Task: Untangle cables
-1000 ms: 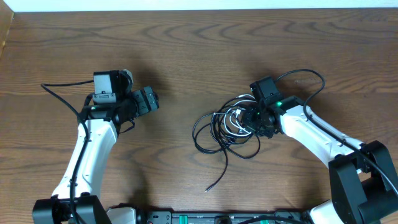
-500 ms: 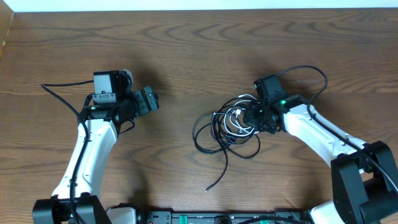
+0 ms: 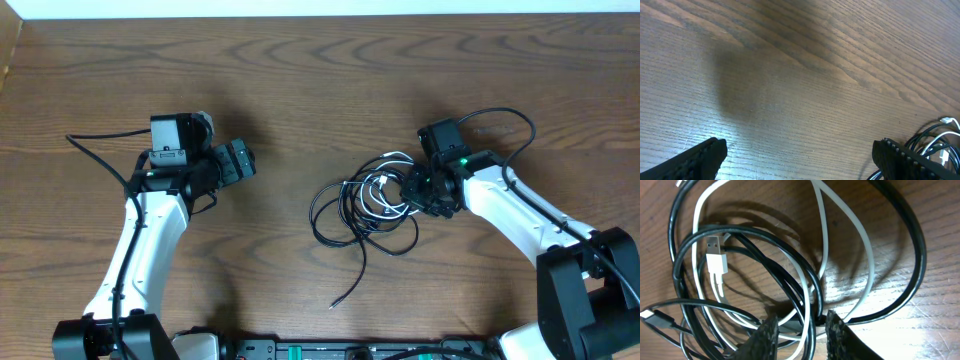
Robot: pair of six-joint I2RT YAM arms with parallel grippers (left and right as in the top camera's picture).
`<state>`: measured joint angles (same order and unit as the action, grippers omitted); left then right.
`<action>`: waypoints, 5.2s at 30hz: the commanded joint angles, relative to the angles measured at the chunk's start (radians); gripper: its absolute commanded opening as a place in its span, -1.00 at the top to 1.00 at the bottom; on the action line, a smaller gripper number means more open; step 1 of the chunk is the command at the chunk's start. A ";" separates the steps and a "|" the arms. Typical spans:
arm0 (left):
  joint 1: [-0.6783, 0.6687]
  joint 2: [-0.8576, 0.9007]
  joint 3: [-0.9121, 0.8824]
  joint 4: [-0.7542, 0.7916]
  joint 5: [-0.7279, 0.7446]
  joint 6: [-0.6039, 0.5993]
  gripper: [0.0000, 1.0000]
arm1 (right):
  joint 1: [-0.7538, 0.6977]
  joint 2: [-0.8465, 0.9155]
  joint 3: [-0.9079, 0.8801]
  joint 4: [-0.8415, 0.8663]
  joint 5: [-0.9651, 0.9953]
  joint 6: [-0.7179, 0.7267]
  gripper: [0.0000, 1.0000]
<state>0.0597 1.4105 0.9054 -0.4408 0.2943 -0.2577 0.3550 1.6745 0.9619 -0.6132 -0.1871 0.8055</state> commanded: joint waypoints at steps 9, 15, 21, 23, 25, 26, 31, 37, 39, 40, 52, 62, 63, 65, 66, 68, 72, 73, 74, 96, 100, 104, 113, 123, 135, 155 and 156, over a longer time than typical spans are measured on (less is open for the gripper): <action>0.000 0.009 -0.007 0.001 0.012 0.016 -0.96 | 0.087 -0.019 -0.003 -0.007 0.005 0.089 0.63; 0.000 0.009 -0.007 0.001 0.012 0.016 -0.96 | 0.137 -0.019 -0.003 -0.008 0.005 0.168 0.59; 0.000 0.009 -0.007 0.001 0.012 0.016 -0.96 | 0.145 -0.019 -0.005 -0.008 0.032 0.194 0.59; 0.000 0.009 -0.007 0.001 0.012 0.016 -0.96 | 0.149 -0.019 -0.011 -0.008 0.058 0.214 0.59; 0.000 0.009 -0.007 0.001 0.012 0.016 -0.96 | 0.153 -0.019 -0.020 -0.007 0.092 0.238 0.59; 0.000 0.009 -0.007 0.001 0.012 0.016 -0.96 | 0.153 -0.019 -0.024 -0.006 0.111 0.252 0.59; 0.000 0.009 -0.007 0.001 0.012 0.016 -0.95 | 0.153 -0.019 -0.028 0.041 0.159 0.264 0.63; 0.000 0.009 -0.007 0.001 0.012 0.016 -0.96 | 0.153 -0.019 -0.028 0.098 0.167 0.264 0.73; 0.000 0.009 -0.007 0.001 0.012 0.016 -0.96 | 0.154 -0.019 -0.028 0.113 0.183 0.264 0.86; 0.000 0.009 -0.007 0.001 0.012 0.016 -0.95 | 0.153 -0.019 -0.028 0.117 0.189 0.264 0.89; 0.000 0.009 -0.007 0.001 0.012 0.016 -0.96 | 0.133 -0.046 -0.025 0.112 0.141 -0.043 0.98; 0.000 0.009 -0.007 0.006 0.069 0.016 -0.96 | 0.115 -0.344 -0.019 0.131 0.073 -0.242 0.98; 0.000 0.009 -0.007 0.010 0.095 0.016 -0.96 | 0.115 -0.367 -0.019 0.127 0.072 -0.242 0.98; 0.000 0.009 -0.007 0.014 0.144 0.017 -0.96 | 0.115 -0.405 -0.019 0.111 0.073 -0.242 0.98; 0.000 0.009 -0.007 0.014 0.153 0.017 -0.96 | 0.115 -0.418 -0.019 0.101 0.072 -0.242 0.98; 0.000 0.009 -0.007 0.010 0.166 0.017 -0.95 | 0.115 -0.436 -0.019 0.084 0.072 -0.243 0.98; -0.003 0.009 -0.013 -0.007 0.167 0.017 -0.95 | 0.115 -0.442 -0.019 0.073 0.072 -0.243 0.99; -0.008 0.009 -0.019 -0.007 0.170 0.017 -0.96 | 0.115 -0.442 -0.019 0.073 0.072 -0.243 0.98; -0.017 0.010 -0.023 -0.007 0.170 0.018 -0.95 | 0.115 -0.442 -0.019 0.073 0.072 -0.243 0.99; -0.459 0.177 -0.038 0.069 0.078 0.130 -0.95 | 0.108 -0.443 -0.019 -0.046 0.072 -0.326 0.98; -0.459 0.217 -0.038 0.101 0.078 0.130 -0.86 | 0.108 -0.447 -0.019 -0.023 0.056 -0.332 0.98; -0.459 0.247 -0.038 0.145 0.079 0.129 -0.83 | 0.108 -0.474 -0.017 0.043 -0.016 -0.333 0.98; -0.459 0.256 -0.038 0.148 0.078 0.129 -0.84 | 0.068 -0.695 0.026 0.173 -0.022 -0.341 0.98; -0.459 0.256 -0.038 0.148 0.078 0.130 -0.85 | 0.016 -0.963 0.026 0.351 0.042 -0.458 0.98; -0.459 0.256 -0.038 0.147 0.029 0.129 -0.85 | 0.004 -1.037 0.026 0.427 0.292 -0.594 0.98; -0.459 0.256 -0.038 0.152 0.029 0.126 -0.85 | 0.004 -1.033 0.026 0.581 0.484 -0.705 0.97; -0.459 0.256 -0.038 0.152 0.029 0.126 -0.85 | 0.004 -1.033 0.026 0.513 0.484 -0.690 0.93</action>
<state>-0.3965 1.6569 0.8745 -0.2882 0.3340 -0.1341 0.3630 0.6346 0.9924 0.0036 0.2726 0.1196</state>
